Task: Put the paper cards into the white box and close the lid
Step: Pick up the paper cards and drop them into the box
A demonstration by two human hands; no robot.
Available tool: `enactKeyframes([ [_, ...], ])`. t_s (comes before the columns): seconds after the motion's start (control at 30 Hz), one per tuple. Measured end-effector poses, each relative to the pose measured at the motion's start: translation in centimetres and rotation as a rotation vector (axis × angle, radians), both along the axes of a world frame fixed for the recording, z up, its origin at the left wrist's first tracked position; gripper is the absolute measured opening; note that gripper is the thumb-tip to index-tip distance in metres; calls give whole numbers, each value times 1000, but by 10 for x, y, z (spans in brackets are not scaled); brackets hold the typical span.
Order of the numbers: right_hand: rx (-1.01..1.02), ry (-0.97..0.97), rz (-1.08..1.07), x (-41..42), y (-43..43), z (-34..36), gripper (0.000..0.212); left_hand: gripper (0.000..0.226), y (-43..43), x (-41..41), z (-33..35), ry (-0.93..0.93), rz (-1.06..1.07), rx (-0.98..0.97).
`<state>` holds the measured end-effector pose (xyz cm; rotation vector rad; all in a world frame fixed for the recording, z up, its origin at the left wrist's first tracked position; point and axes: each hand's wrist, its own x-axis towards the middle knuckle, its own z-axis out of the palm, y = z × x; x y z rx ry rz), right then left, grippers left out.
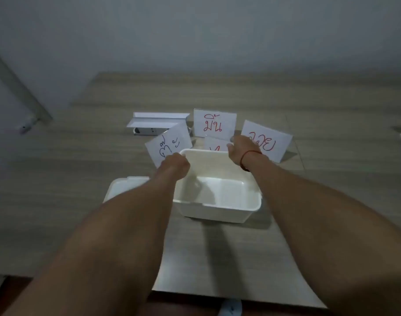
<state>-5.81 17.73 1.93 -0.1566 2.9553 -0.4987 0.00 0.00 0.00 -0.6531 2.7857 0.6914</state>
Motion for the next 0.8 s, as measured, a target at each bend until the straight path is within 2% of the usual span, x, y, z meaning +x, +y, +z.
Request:
enactKeyframes([
  [0.03, 17, -19, -4, -1, 0, -6, 35, 49, 2, -1, -7, -45, 29, 8],
  [0.13, 19, 59, -32, -13, 1, -24, 32, 50, 6, -3, -23, -4, 136, 18],
  [0.27, 17, 55, -115, -34, 0, -40, 32, 47, 7, -12, -36, 26, 197, -17],
  [0.4, 40, -2, -182, -44, -4, -49, 34, 48, 3, -12, -42, 72, 166, -34],
  [0.5, -29, -67, -235, -51, -10, -49, 31, 49, 0, -13, -43, 93, 141, -16],
  [0.63, -94, -105, -181, -56, -16, -46, 25, 51, -4, -14, -45, 107, 128, 7],
  [0.8, 62, 93, -32, -46, -15, -31, 24, 49, -7, -12, -42, 40, 137, 116],
])
